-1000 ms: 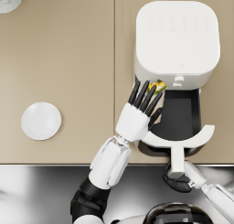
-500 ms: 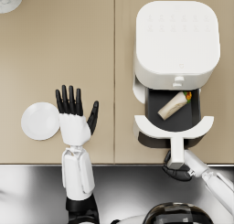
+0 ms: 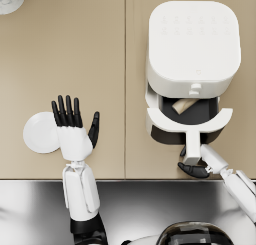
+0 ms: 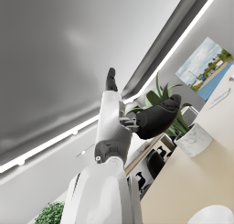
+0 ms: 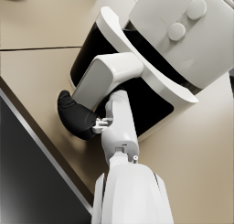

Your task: Pick up the chicken rolls and place it into the air fryer

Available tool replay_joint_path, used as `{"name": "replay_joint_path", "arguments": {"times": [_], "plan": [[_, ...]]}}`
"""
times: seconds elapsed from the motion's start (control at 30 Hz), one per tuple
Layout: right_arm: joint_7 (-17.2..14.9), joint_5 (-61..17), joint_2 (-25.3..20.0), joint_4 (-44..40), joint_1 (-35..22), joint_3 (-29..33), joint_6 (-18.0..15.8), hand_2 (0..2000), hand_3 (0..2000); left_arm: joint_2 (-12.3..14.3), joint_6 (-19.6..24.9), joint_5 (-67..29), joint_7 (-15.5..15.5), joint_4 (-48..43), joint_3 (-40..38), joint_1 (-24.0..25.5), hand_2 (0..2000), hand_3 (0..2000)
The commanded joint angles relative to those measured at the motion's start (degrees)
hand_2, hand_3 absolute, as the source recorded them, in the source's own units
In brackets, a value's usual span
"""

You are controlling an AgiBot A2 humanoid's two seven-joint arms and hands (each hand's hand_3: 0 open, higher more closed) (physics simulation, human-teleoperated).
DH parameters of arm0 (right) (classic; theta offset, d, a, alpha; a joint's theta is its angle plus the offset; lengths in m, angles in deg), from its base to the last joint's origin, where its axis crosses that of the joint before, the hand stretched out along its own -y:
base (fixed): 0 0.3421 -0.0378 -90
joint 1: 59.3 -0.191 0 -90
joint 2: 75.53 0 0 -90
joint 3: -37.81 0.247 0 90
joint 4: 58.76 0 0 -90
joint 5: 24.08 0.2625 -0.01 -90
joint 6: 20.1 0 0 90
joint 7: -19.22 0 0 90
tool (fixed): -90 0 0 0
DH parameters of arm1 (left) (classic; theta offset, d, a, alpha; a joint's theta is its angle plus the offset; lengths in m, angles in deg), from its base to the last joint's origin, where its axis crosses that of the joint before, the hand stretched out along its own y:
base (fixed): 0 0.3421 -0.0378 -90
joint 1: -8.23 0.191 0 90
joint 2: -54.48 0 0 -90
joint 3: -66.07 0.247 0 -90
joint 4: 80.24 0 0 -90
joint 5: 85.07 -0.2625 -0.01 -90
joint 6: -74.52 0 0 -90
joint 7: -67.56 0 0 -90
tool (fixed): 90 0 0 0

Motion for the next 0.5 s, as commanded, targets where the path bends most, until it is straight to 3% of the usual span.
{"name": "replay_joint_path", "arguments": {"times": [0.03, 0.5], "plan": [[0.1, 0.0, -16.7, -0.6, -6.2, -0.8, -0.2, 2000, 2000, -0.2, 0.0, 0.0, 0.0, -0.4, -0.1, -0.4, 0, 0], [0.4, 0.0, -22.3, -18.6, -16.9, -0.9, -2.0, 2000, 2000, -0.9, 0.0, 0.0, 0.0, 1.0, -1.3, -0.2, 0, 0]]}}
